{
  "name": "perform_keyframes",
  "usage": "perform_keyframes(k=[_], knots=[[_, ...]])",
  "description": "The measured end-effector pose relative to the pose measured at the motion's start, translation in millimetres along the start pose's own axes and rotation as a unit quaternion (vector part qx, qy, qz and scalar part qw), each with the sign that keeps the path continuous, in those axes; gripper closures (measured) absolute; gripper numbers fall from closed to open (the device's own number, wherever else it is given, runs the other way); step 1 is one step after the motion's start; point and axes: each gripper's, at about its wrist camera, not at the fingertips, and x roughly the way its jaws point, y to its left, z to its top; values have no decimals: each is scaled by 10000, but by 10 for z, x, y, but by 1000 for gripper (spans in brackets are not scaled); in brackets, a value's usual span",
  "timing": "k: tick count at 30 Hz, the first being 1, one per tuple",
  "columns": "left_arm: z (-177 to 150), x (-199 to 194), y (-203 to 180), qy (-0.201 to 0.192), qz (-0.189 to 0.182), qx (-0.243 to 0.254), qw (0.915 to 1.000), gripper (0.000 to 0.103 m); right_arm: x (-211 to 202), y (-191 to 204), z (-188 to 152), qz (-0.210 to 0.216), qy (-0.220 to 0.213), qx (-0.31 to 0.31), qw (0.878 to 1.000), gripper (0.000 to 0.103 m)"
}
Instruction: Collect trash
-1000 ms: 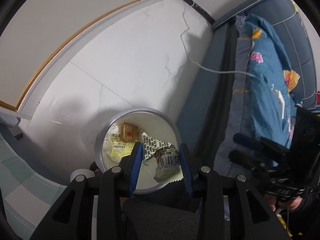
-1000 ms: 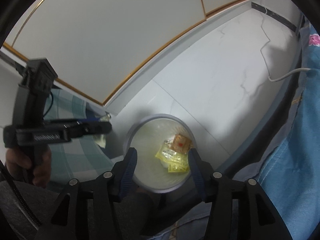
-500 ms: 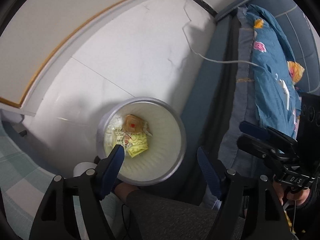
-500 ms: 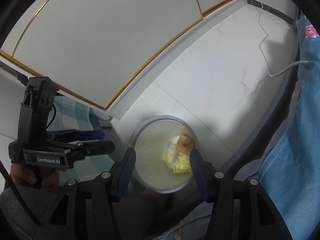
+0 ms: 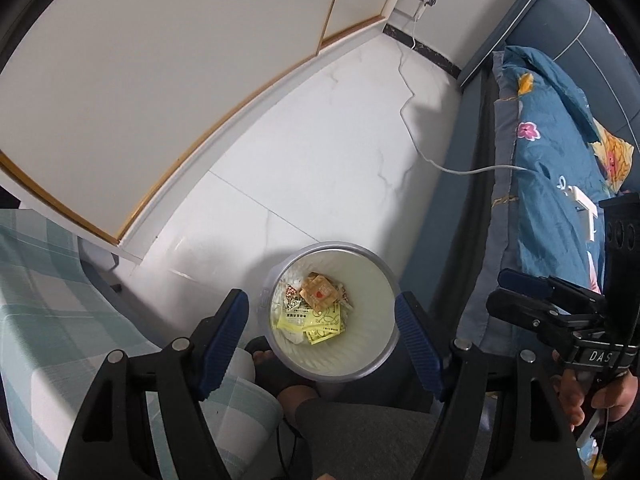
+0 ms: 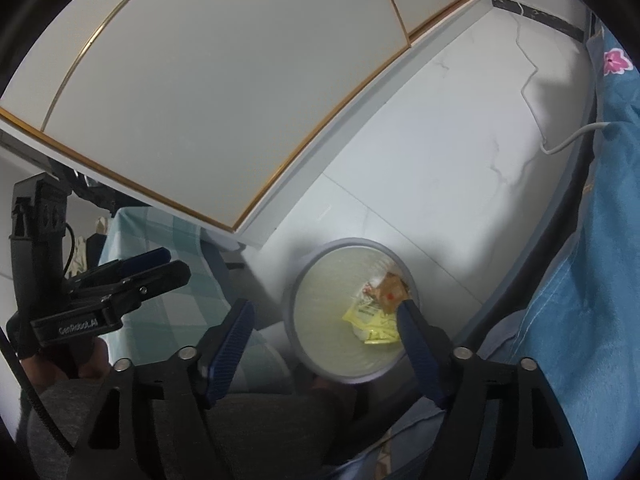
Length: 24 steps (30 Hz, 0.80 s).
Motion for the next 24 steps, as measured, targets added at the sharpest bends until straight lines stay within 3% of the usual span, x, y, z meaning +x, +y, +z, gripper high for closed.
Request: perform_keyframes(k=[7,24], knots=[[-12,-120,-36,-180,151,-103,9997,31,-82,68,-21,154,-54,-91,9998,22],[-65,-256,-71,-345,272,-116,9990,31,-192,104,-36,33,-168,-194,9997,15]])
